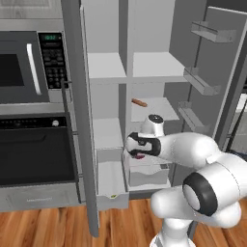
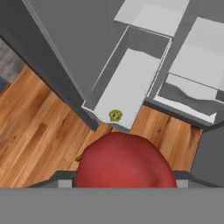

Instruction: Take the bell pepper and broccoli from the fridge shelf and place them in the freezer drawer to begin freezing them.

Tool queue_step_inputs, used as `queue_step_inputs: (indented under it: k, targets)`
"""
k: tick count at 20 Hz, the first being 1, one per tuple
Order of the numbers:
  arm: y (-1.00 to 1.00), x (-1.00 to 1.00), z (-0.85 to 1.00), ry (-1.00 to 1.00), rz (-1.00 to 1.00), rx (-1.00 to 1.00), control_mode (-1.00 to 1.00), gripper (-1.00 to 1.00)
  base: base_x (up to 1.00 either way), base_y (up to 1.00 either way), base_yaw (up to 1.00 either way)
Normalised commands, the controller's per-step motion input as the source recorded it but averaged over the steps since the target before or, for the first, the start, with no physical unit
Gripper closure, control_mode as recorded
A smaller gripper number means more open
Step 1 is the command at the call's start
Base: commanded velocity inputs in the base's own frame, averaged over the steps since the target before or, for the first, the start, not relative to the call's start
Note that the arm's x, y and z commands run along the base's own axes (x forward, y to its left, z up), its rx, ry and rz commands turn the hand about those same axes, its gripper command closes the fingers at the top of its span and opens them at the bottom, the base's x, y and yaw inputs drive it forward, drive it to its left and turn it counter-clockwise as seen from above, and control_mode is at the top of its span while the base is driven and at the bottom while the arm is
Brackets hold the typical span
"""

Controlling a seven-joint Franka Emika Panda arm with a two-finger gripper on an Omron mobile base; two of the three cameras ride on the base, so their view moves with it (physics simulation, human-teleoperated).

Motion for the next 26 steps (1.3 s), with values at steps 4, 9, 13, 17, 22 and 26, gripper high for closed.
queue_step_inputs:
  k: [4,9,13,17,22,26]
  targets:
    - [0.11,0.47,-0.9,0.19,0.12,-0.11,-1.0,1.0,0.0,0.0,0.0]
    - [0.05,0.5,-0.75,0.15,0.11,-0.05,-1.0,1.0,0.0,0.0,0.0]
    - [0.06,0.48,-0.53,0.1,0.15,0.0,-1.0,1.0,0.0,0.0,0.0]
    - [0.19,0.25,-0.64,0.08,0.13,-0.04,-1.0,1.0,0.0,0.0,0.0]
    - [0.2,0.17,-0.71,0.08,0.07,-0.04,-1.0,1.0,0.0,0.0,0.0]
    - [0.16,0.15,-0.73,0.08,0.05,-0.02,-1.0,1.0,0.0,0.0,0.0]
